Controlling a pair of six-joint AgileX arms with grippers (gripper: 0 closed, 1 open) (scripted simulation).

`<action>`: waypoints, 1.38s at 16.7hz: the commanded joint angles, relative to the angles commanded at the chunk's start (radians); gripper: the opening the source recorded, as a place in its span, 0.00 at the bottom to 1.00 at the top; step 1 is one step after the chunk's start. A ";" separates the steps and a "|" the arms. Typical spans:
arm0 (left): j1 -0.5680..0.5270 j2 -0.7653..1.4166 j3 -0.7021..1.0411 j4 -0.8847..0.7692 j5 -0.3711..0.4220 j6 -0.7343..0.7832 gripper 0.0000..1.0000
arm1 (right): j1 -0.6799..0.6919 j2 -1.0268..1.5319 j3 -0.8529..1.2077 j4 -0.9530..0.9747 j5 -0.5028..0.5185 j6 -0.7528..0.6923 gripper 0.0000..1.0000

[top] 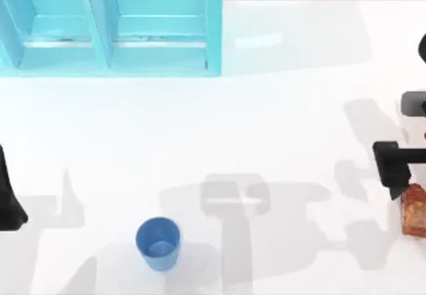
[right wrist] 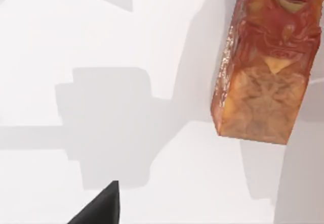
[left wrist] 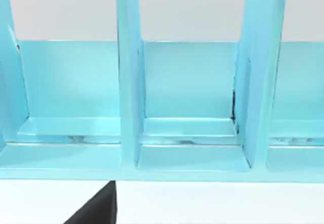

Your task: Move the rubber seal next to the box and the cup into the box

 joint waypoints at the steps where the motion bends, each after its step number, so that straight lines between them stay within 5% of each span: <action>1: 0.000 0.000 0.000 0.000 0.000 0.000 1.00 | -0.002 -0.003 0.032 -0.042 0.001 0.000 1.00; 8: 0.000 0.000 0.000 0.000 0.000 0.000 1.00 | -0.005 -0.051 0.249 -0.286 0.000 -0.008 1.00; 15: 0.000 0.000 0.000 0.000 0.000 0.000 1.00 | 0.011 -0.044 0.270 -0.287 0.000 0.005 1.00; 19: 0.000 0.000 0.000 0.000 0.000 0.000 1.00 | 0.166 0.078 0.395 -0.273 0.007 0.157 1.00; 23: 0.000 0.000 0.000 0.000 0.000 0.000 1.00 | 0.476 0.291 0.598 -0.268 0.012 0.446 1.00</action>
